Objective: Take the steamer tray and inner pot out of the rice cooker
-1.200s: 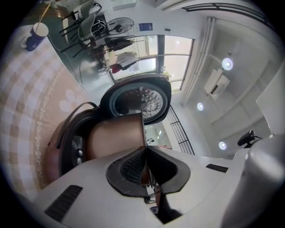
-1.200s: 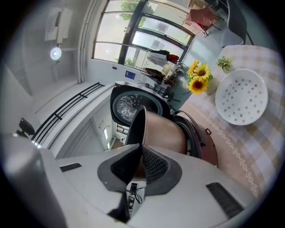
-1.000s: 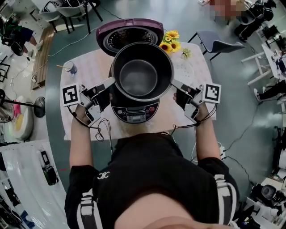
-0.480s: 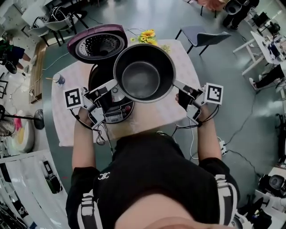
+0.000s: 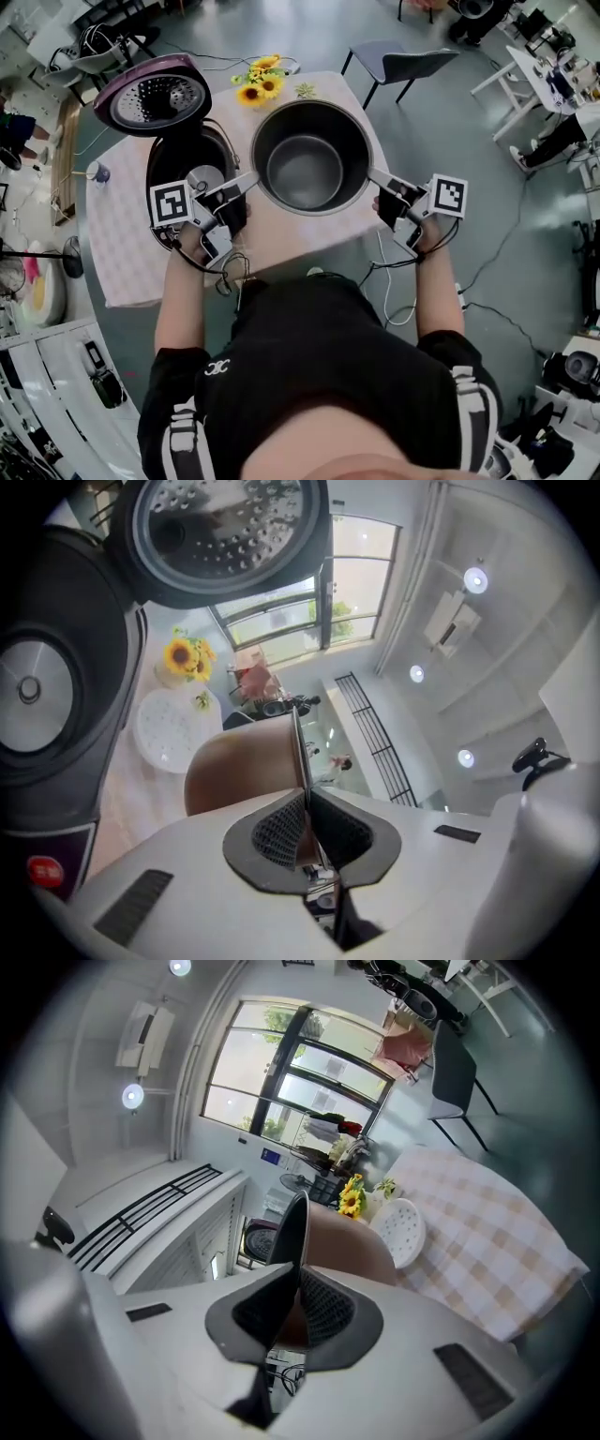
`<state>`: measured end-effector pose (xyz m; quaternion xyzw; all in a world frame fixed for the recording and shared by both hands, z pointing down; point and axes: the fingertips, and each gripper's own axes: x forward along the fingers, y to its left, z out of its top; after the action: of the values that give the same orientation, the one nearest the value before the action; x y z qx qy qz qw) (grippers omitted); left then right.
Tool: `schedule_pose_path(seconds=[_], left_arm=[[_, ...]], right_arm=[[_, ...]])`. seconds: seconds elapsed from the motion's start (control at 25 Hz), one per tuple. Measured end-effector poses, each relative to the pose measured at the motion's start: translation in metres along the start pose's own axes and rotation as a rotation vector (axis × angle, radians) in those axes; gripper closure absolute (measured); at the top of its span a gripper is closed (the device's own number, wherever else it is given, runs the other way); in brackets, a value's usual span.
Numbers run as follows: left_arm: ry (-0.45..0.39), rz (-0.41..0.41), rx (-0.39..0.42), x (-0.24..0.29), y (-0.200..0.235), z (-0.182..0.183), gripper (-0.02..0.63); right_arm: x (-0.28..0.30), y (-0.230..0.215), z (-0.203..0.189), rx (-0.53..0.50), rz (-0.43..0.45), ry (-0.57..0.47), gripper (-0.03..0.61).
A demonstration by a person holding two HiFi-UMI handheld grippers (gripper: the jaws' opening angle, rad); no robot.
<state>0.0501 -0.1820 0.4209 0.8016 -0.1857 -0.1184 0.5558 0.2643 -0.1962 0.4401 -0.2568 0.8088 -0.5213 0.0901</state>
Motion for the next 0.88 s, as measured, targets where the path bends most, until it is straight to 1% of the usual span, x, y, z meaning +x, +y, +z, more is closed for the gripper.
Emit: schedule_pose_path(seconds=[0.12, 0.24, 0.4, 0.48, 0.6, 0.68, 0.88], left_arm=[[-0.003, 0.02, -0.023, 0.018, 0.016, -0.016, 0.6], [0.002, 0.057, -0.021, 0.03, 0.035, -0.033, 0.601], [0.03, 0.157, -0.022, 0.036, 0.066, -0.053, 0.601], [0.028, 0.21, -0.034, 0.039, 0.081, -0.061, 0.601], [0.016, 0.283, -0.057, 0.042, 0.105, -0.074, 0.601], [0.018, 0.312, -0.062, 0.044, 0.118, -0.083, 0.603], [0.033, 0.359, -0.067, 0.044, 0.142, -0.101, 0.603]], right_arm=[[-0.015, -0.028, -0.001, 0.023, -0.022, 0.011, 0.555], [-0.024, -0.052, -0.009, 0.028, -0.04, 0.029, 0.557], [-0.035, -0.082, -0.018, 0.017, -0.086, 0.053, 0.559], [-0.038, -0.096, -0.021, 0.003, -0.107, 0.063, 0.559], [-0.042, -0.125, -0.031, -0.022, -0.164, 0.086, 0.56], [-0.045, -0.142, -0.041, -0.016, -0.2, 0.1, 0.56], [-0.048, -0.168, -0.058, 0.011, -0.23, 0.106, 0.56]])
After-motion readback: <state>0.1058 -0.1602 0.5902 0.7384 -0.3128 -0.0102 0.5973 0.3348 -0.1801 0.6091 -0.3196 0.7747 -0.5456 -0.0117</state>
